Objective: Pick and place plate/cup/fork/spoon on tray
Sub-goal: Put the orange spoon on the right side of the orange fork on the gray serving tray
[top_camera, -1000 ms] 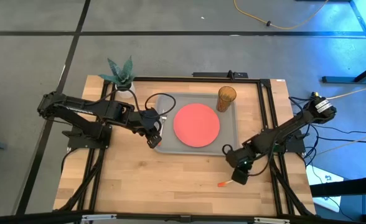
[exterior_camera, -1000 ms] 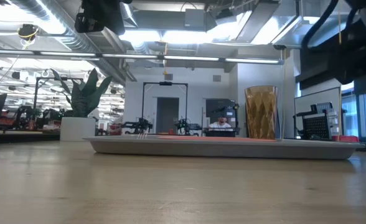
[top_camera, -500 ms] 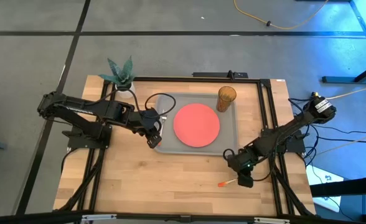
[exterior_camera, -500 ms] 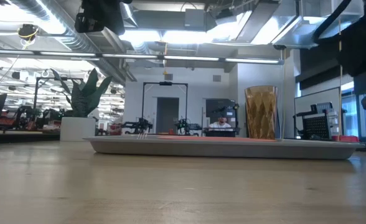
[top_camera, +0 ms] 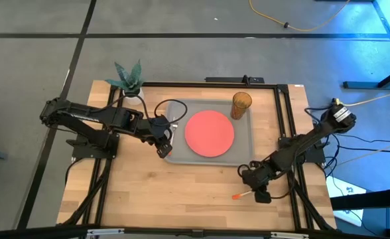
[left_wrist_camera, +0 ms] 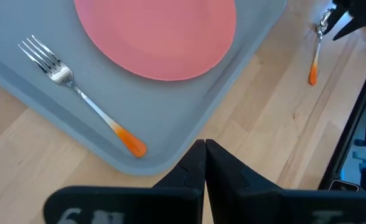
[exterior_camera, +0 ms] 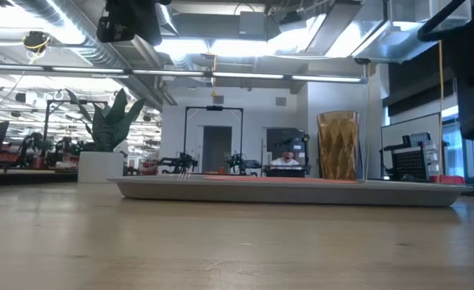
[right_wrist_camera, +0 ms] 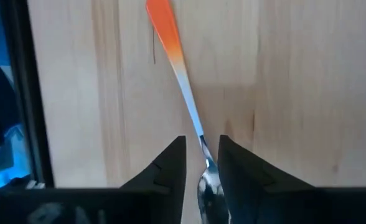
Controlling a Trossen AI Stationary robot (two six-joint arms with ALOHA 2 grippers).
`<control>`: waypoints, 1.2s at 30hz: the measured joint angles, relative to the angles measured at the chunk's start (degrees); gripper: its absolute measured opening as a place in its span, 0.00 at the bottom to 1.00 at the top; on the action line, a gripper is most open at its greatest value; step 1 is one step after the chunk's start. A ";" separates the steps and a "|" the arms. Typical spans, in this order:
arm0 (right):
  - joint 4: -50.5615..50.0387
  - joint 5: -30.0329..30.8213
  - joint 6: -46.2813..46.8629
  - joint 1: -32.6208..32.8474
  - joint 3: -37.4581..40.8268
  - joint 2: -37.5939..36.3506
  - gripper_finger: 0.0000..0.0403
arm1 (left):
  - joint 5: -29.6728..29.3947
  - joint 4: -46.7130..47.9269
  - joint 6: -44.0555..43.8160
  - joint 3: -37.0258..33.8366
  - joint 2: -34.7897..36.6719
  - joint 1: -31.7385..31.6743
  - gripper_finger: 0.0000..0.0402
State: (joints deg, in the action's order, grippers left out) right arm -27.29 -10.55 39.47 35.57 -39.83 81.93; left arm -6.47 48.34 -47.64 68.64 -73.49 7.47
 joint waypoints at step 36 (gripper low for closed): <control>-3.25 -0.93 -25.77 -3.15 -5.75 10.75 0.01 | -0.03 0.05 0.06 0.02 0.00 -0.01 0.00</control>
State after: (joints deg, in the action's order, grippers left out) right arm -30.54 -11.48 13.70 32.43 -45.58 92.68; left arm -6.50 48.39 -47.58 68.66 -73.49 7.46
